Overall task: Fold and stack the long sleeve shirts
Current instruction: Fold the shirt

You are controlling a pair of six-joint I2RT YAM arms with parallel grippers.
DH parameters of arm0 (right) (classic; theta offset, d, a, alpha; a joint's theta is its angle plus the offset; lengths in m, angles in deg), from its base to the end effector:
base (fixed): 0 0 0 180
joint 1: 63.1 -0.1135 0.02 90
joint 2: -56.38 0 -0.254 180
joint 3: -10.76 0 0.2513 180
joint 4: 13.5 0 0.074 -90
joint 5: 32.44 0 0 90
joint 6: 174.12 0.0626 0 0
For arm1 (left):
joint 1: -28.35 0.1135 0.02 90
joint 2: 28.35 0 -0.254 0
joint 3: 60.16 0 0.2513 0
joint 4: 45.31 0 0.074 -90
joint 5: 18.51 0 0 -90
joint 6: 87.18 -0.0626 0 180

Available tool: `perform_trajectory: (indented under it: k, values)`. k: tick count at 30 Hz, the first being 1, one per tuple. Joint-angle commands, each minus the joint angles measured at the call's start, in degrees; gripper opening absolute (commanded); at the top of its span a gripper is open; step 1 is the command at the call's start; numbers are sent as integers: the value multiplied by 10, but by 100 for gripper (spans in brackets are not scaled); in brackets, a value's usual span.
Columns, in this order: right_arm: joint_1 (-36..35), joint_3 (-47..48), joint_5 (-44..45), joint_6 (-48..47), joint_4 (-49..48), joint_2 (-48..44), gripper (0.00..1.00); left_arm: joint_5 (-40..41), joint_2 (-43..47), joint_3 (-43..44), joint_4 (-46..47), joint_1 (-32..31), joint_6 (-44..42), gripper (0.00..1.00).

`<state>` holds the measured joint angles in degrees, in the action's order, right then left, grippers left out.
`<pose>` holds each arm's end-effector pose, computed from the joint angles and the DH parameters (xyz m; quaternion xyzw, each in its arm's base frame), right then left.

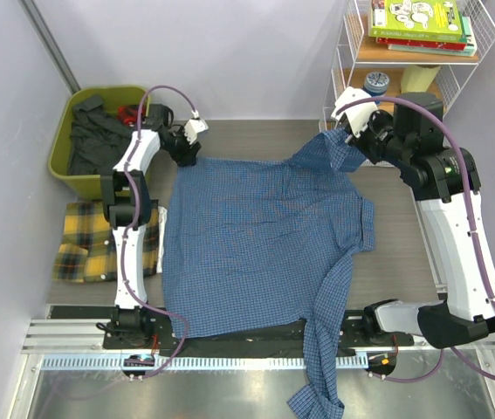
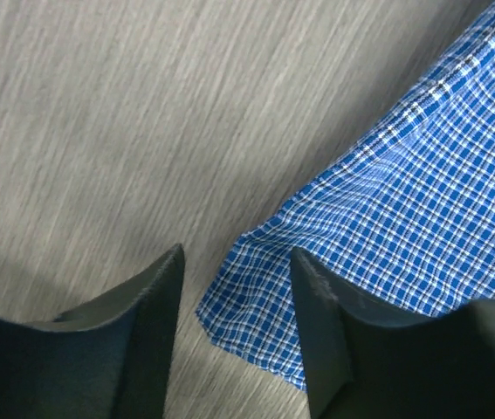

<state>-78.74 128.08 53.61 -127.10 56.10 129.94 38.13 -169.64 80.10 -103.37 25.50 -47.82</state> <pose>0.2419 0.0722 0.4715 -0.4305 0.7294 -0.0971 0.5227 0.5320 -0.0609 0.1595 0.4838 0.7901 -0.1495 0.3454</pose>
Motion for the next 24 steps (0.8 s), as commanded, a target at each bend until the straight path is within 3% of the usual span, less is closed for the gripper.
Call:
perform_trajectory:
  k: [1,5,6,9,14,20,24]
  values:
    - [1,23,6,-4,-12,-5,1,-28,-11,34,-41,5,-22,44]
    - [1,21,12,-7,-13,-7,1,-43,-7,54,-70,6,-32,21]
    - [1,21,13,-6,-12,-8,1,-48,8,50,-73,5,-31,12]
    - [1,24,14,-7,-10,-11,1,-57,47,13,-59,6,-15,0]
    - [1,42,17,-5,9,-23,1,-70,174,-113,8,9,5,0]
    - [0,33,7,-8,43,-57,1,-88,255,-162,-72,9,-31,0]
    - [1,14,-21,-21,80,-86,1,-73,304,-229,-75,9,-60,0]
